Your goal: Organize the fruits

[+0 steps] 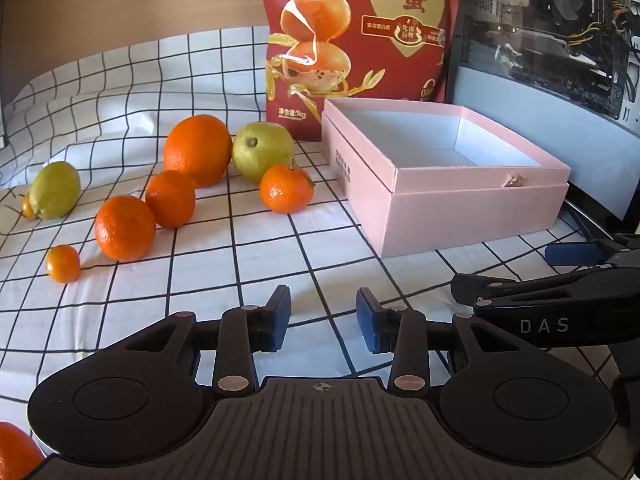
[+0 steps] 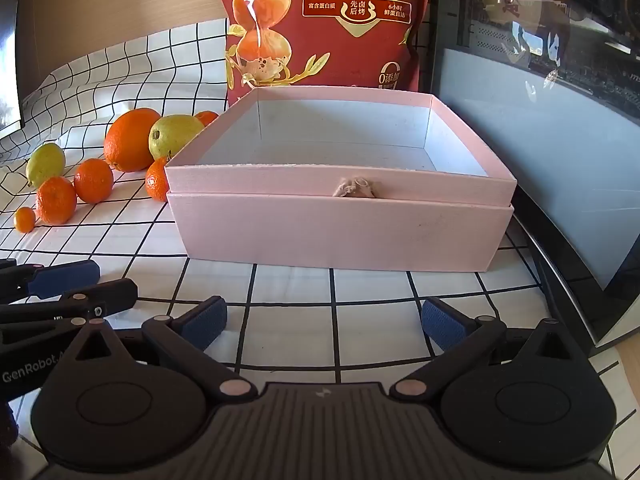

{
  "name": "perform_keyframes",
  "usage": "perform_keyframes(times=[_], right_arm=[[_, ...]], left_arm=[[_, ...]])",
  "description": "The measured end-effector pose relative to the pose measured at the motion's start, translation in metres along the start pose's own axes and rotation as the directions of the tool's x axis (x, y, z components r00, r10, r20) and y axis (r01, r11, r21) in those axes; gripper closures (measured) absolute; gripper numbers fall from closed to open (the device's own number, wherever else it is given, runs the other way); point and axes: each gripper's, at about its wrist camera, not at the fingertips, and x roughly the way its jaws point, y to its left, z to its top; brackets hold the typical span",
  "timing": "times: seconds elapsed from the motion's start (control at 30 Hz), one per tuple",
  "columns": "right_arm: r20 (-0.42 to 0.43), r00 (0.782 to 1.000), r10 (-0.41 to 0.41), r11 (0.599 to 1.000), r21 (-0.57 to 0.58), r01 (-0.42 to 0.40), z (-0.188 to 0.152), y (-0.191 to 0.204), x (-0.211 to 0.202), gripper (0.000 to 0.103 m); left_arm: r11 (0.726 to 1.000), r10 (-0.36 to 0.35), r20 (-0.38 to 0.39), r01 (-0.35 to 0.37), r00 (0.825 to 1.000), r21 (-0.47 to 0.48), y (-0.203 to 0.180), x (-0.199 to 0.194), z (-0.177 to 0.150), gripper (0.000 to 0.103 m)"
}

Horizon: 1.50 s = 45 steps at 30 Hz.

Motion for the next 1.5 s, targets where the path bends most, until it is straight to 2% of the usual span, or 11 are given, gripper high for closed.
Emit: perform_keyframes(times=[1.5], right_arm=[[0.001, 1.0, 0.0, 1.0, 0.0, 0.0, -0.0003, 0.0001, -0.0006, 0.0]], left_arm=[[1.0, -0.006, 0.002, 0.006, 1.0, -0.008, 0.0035, 0.0002, -0.001, 0.061]])
